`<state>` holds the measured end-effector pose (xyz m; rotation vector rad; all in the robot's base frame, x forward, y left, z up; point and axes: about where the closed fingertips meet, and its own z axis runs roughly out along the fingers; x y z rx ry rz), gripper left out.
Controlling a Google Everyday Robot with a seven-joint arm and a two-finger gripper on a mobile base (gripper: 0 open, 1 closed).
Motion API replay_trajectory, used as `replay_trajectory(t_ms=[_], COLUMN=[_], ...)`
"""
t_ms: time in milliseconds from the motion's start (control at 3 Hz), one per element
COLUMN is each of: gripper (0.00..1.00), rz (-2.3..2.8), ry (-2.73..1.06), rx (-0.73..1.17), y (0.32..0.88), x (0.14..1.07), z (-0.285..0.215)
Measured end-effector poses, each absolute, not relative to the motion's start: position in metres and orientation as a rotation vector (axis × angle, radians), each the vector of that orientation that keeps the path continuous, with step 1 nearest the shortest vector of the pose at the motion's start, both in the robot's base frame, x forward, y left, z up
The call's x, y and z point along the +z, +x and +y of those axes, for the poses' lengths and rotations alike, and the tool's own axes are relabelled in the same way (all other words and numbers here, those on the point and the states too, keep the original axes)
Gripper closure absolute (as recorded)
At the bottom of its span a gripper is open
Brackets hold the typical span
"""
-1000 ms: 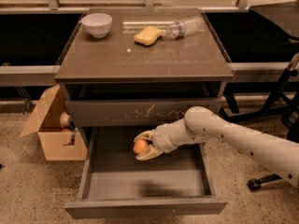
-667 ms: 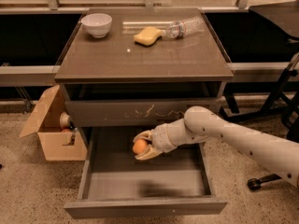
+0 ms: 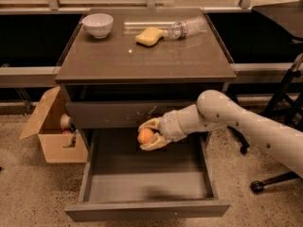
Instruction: Pick orange from middle drawer and place on counter
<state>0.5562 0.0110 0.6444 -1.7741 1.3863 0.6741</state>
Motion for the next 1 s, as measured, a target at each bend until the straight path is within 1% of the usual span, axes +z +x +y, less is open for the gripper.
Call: replay_trajectory(t_ms=[333, 667, 1000], gripper=[1.0, 1.0, 1.0], rz=[1.345, 1.322, 1.323], ry=[-1.808, -1.86, -1.858], rx=[0.684, 0.654, 0.653], y=[0.554, 0.554, 0.554], x=[0.699, 0.752, 0.754], z=[0.008, 0.005, 0.005])
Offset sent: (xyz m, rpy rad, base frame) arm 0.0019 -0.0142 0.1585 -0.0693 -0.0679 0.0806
